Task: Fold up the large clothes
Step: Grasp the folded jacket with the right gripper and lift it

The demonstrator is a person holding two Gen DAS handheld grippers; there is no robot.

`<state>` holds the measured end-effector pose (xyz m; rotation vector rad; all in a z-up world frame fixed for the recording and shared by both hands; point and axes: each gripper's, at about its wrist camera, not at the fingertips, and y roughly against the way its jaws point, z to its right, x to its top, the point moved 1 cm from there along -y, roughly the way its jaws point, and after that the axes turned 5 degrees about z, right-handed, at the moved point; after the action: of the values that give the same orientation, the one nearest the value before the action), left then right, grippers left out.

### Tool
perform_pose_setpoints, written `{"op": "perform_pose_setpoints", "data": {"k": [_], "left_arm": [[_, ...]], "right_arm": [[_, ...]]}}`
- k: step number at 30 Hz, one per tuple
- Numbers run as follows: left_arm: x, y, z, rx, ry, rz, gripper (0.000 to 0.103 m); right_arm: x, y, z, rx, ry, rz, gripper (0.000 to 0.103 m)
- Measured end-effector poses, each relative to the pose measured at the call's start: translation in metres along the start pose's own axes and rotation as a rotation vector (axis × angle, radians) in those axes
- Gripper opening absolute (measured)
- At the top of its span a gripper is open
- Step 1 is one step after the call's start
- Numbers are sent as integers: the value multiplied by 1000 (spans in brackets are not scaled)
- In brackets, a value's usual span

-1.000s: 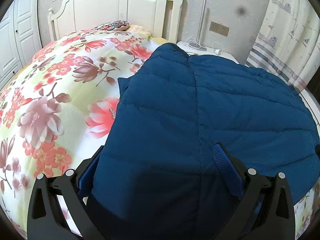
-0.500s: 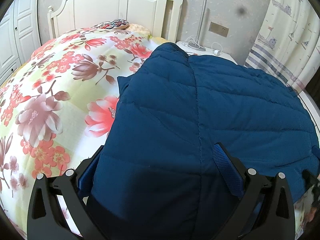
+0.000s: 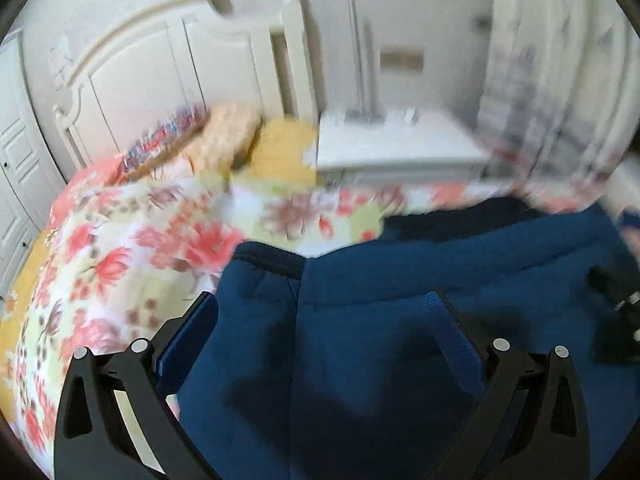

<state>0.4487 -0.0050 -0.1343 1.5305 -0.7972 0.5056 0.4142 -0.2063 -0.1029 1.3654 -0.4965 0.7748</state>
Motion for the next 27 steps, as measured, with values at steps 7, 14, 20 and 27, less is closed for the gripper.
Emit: {"op": "perform_pose_setpoints", "data": {"k": [7,14,20,27], "left_arm": [[-16,-53,-24,-98,164,-124,99],[-17,-50,-20,-70,147,-106,99],[-18,-47,-18,-62,137,-107,99],[-19,-46,-17,-59,132,-103,99]], "right_arm": [[-28,-54,47,165,-273,-93,100],[-81,50,106,371,-558,117,99],[-231,166,152,340,-757,135,98],[-291,170,118,384,-812,50,96]]}}
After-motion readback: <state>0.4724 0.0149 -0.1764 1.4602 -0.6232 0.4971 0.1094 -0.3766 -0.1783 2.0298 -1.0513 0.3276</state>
